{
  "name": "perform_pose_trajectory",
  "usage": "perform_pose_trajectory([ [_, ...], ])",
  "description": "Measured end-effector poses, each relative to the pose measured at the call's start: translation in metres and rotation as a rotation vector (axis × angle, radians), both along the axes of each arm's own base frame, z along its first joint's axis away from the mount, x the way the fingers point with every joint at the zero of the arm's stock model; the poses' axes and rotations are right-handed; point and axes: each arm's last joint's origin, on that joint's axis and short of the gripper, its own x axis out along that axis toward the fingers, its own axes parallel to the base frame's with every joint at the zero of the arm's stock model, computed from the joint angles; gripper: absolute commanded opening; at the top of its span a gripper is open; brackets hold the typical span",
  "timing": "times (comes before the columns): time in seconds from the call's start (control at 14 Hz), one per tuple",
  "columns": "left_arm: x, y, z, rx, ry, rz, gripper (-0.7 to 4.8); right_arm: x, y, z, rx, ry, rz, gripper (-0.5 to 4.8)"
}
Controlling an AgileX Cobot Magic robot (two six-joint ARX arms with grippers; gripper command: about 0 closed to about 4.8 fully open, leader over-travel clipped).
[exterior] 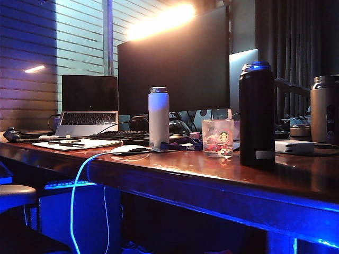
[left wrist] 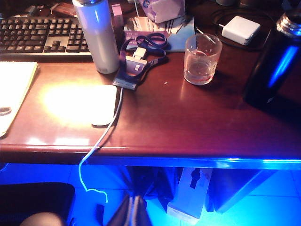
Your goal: Pick up the black thermos, pour a little water from inside into the glass cup, then place the black thermos back on the table.
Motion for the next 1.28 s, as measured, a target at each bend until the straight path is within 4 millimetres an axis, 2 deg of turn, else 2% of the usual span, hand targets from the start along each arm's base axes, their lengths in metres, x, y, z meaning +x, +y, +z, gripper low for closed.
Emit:
perform_pose_trajectory([
  [0.14, 0.0, 0.0, 0.0, 0.0, 0.0, 0.0, 0.23, -0.018, -0.014, -0.042, 0.008, 0.027, -0.061, -0.01],
  [0.36, 0.0, 0.0, 0.0, 0.0, 0.0, 0.0, 0.23, -0.024, -0.022, -0.074, 0.02, 0.171, -0.132, -0.01],
  [0.78, 0.0, 0.0, 0.0, 0.0, 0.001, 0.0, 0.23, -0.023, -0.024, -0.123, 0.069, 0.285, -0.147, -0.01],
  [0.86, 0.0, 0.0, 0.0, 0.0, 0.001, 0.0, 0.23, -0.024, -0.024, -0.128, 0.072, 0.313, -0.156, -0.01],
  [1.28, 0.0, 0.0, 0.0, 0.0, 0.001, 0.0, 0.23, -0.026, -0.032, -0.123, 0.095, 0.25, -0.235, -0.01],
])
